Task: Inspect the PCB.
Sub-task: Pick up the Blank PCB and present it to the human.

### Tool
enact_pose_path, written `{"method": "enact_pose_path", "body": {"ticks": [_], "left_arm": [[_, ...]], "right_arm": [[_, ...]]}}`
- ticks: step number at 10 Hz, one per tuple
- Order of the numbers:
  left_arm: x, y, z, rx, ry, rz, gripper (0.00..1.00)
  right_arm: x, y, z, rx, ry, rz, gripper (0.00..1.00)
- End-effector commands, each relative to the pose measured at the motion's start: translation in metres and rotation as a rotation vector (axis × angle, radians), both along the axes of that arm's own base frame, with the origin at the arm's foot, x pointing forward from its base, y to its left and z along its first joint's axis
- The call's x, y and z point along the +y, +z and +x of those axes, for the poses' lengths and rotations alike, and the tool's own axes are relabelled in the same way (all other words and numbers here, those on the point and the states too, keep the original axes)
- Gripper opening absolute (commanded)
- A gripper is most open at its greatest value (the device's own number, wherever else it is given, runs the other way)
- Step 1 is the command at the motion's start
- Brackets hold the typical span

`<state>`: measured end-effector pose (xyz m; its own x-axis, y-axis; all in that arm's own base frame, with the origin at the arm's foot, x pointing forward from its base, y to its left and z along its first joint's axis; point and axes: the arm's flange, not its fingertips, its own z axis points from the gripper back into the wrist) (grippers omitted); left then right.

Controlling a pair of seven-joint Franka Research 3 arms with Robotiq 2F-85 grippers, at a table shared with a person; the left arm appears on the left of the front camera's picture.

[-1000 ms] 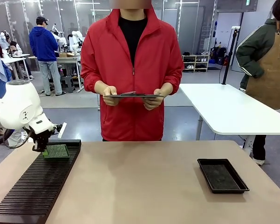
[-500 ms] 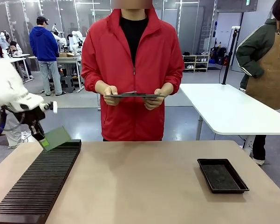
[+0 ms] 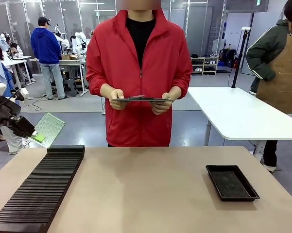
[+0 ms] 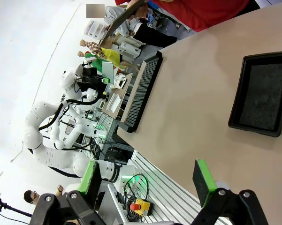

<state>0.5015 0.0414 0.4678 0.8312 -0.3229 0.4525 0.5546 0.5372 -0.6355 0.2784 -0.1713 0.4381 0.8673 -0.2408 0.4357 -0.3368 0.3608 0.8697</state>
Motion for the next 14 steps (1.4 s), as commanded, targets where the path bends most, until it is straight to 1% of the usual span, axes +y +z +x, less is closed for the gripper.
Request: {"method": "enact_pose_path", "body": {"ticks": [1, 2, 5, 6, 7, 8, 9, 10, 11, 12, 13, 14], "left_arm": [[-0.017, -0.001, -0.012, -0.036, 0.093, -0.097, 0.0], [0.0, 0.0, 0.0, 0.0, 0.0, 0.0, 0.0], [0.0, 0.0, 0.0, 0.0, 0.0, 0.0, 0.0], [-0.003, -0.003, -0.005, 0.013, 0.022, -0.029, 0.03], [-0.008, -0.004, 0.019, 0.109, 0.097, -0.174, 0.03], [-0.015, -0.011, 0.035, 0.263, 0.082, -0.335, 0.03], [-0.024, -0.018, 0.05, 0.405, 0.118, -0.419, 0.03], [-0.038, -0.022, 0.062, 0.49, 0.101, -0.446, 0.03], [-0.052, -0.025, 0.079, 0.574, 0.105, -0.551, 0.03], [-0.064, -0.031, 0.093, 0.645, 0.141, -0.581, 0.03], [-0.073, -0.037, 0.11, 0.674, 0.196, -0.602, 0.03], [-0.082, -0.041, 0.123, 0.694, 0.205, -0.623, 0.03]], "right_arm": [[-0.002, 0.0, -0.002, -0.012, 0.007, -0.001, 1.0], [-0.002, 0.0, -0.002, -0.012, 0.007, -0.001, 1.0], [-0.002, 0.0, -0.002, -0.012, 0.007, -0.001, 1.0], [-0.002, 0.0, -0.002, -0.012, 0.007, -0.001, 1.0], [-0.002, 0.0, -0.002, -0.012, 0.007, -0.001, 1.0], [-0.002, 0.0, -0.002, -0.012, 0.007, -0.001, 1.0], [-0.002, 0.0, -0.002, -0.012, 0.007, -0.001, 1.0], [-0.002, 0.0, -0.002, -0.012, 0.007, -0.001, 1.0], [-0.002, 0.0, -0.002, -0.012, 0.007, -0.001, 1.0], [-0.002, 0.0, -0.002, -0.012, 0.007, -0.001, 1.0], [-0.002, 0.0, -0.002, -0.012, 0.007, -0.001, 1.0], [-0.002, 0.0, -0.002, -0.012, 0.007, -0.001, 1.0]]}}
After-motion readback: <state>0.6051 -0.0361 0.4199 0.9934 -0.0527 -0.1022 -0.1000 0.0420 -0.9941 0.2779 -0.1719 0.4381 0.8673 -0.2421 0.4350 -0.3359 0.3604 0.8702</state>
